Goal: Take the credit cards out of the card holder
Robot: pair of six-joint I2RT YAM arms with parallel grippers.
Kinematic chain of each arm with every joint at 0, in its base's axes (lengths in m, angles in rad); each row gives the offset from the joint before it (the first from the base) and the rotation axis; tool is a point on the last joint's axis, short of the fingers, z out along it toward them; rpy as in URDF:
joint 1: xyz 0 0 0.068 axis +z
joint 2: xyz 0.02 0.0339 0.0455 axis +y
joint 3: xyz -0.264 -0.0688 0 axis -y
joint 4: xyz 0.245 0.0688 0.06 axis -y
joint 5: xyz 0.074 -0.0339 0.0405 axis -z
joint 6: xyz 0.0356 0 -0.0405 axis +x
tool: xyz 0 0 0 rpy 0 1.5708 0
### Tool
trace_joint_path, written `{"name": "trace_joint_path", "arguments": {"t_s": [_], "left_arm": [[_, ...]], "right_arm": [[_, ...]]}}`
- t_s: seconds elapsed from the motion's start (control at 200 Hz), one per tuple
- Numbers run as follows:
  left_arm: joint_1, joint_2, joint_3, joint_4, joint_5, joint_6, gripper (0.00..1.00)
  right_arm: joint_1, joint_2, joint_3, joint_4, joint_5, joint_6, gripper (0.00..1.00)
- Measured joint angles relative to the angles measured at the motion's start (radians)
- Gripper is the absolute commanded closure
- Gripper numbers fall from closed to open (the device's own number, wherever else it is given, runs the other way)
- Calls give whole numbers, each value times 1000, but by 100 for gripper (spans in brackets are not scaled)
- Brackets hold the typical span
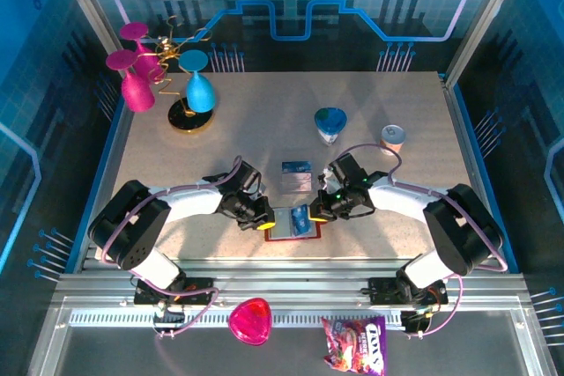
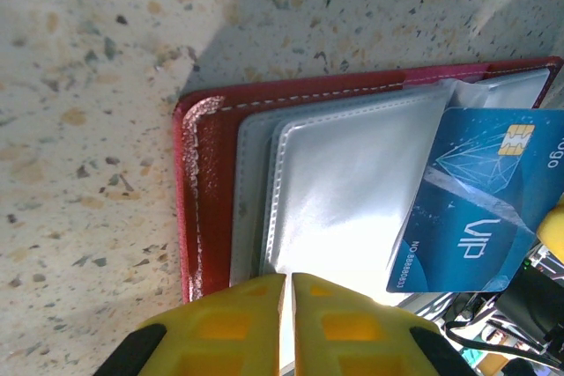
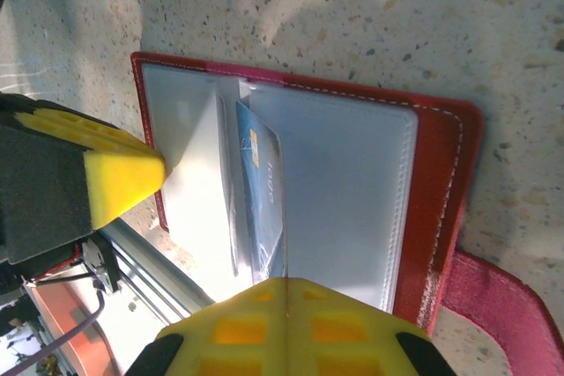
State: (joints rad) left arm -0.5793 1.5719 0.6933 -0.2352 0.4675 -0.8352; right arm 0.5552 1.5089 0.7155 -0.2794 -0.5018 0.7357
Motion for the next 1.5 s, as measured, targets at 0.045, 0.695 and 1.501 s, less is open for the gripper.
{"name": "trace_joint_path", "arguments": {"t_s": [0.045, 0.695, 1.501], "left_arm": [[0, 0, 0, 0, 0, 0, 89], [0, 0, 0, 1, 0, 0, 89], [14, 7, 11, -5, 0, 20, 88]], "right_arm": [[2, 0, 0, 6, -1, 5, 100], [48, 5, 0, 64, -4, 69, 88], [32, -82, 60, -54, 34, 29, 100]]}}
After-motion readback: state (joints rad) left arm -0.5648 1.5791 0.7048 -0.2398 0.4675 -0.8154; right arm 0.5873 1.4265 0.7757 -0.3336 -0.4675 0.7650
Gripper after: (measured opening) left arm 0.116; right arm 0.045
